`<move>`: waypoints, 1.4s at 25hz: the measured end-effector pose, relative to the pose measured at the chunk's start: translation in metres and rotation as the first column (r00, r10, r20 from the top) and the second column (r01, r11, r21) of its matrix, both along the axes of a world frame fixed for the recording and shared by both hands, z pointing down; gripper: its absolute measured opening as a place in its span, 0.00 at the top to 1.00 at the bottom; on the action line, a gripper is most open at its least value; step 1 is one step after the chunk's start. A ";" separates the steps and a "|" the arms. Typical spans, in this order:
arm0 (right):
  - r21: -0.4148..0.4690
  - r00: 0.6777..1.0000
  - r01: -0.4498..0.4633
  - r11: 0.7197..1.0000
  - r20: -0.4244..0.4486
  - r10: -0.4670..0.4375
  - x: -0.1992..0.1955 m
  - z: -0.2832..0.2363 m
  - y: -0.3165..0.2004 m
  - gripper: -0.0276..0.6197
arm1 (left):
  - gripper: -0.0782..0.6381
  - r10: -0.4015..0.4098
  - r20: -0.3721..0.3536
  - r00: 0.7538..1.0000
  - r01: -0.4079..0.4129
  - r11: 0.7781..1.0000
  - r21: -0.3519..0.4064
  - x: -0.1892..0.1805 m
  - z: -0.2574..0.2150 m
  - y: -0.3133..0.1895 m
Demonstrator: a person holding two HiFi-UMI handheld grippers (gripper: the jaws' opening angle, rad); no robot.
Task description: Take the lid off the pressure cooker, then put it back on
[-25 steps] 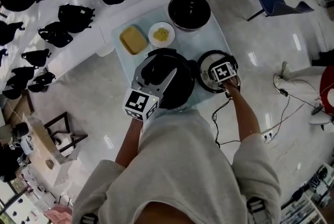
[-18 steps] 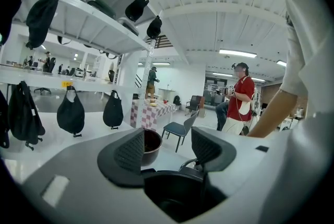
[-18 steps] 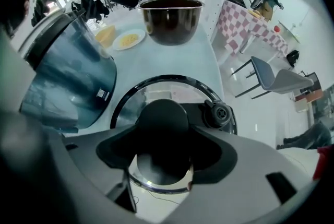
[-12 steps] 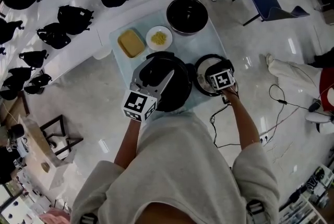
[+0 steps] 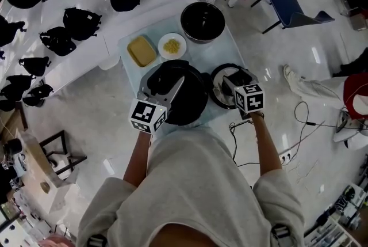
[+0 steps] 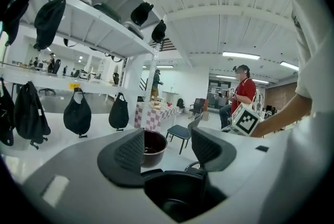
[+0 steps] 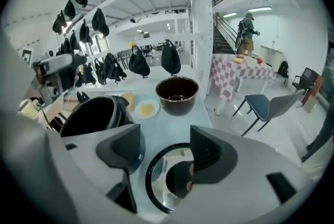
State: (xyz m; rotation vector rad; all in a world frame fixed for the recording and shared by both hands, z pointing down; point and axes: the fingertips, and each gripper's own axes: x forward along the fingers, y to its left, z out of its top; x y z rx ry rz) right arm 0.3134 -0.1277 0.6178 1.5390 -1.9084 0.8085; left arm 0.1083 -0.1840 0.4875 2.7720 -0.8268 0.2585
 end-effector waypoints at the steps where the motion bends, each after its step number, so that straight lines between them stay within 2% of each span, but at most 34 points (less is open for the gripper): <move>1: 0.029 1.000 -0.006 1.000 0.010 0.006 -0.004 -0.010 -0.004 0.50 | 0.52 -0.005 -0.002 1.000 0.005 1.000 0.003 -0.002 -0.001 0.000; 5: 0.137 0.999 0.006 0.991 0.036 -0.011 -0.027 -0.045 -0.022 0.51 | 0.52 -0.034 -0.001 0.999 0.034 0.999 0.012 -0.012 -0.004 -0.002; 9: 0.259 0.995 0.061 0.964 0.057 -0.078 -0.068 -0.087 -0.039 0.52 | 0.52 -0.084 0.000 0.996 0.084 0.996 0.024 -0.030 -0.009 -0.005; 13: 0.382 0.980 0.158 0.911 0.052 -0.192 -0.122 -0.130 -0.054 0.52 | 0.52 -0.158 -0.001 0.988 0.157 0.987 0.040 -0.057 -0.016 -0.008; 17: 0.456 0.952 0.262 0.851 0.025 -0.306 -0.174 -0.155 -0.061 0.52 | 0.52 -0.239 0.003 0.971 0.239 0.970 0.055 -0.090 -0.021 -0.010; 22: 0.491 0.913 0.352 0.797 0.008 -0.408 -0.229 -0.160 -0.061 0.52 | 0.52 -0.343 0.008 0.939 0.342 0.937 0.067 -0.135 -0.025 -0.006; 26: 0.502 0.885 0.392 0.771 0.021 -0.464 -0.258 -0.161 -0.062 0.52 | 0.52 -0.405 0.008 0.914 0.403 0.912 0.077 -0.163 -0.025 -0.001; 30: 0.503 0.876 0.409 0.761 0.015 -0.481 -0.272 -0.162 -0.064 0.52 | 0.52 -0.423 0.002 0.906 0.422 0.903 0.081 -0.175 -0.027 0.001; 35: 0.492 0.885 0.402 0.772 0.009 -0.466 -0.267 -0.161 -0.065 0.53 | 0.52 -0.400 0.000 0.916 0.399 0.913 0.081 -0.167 -0.027 0.000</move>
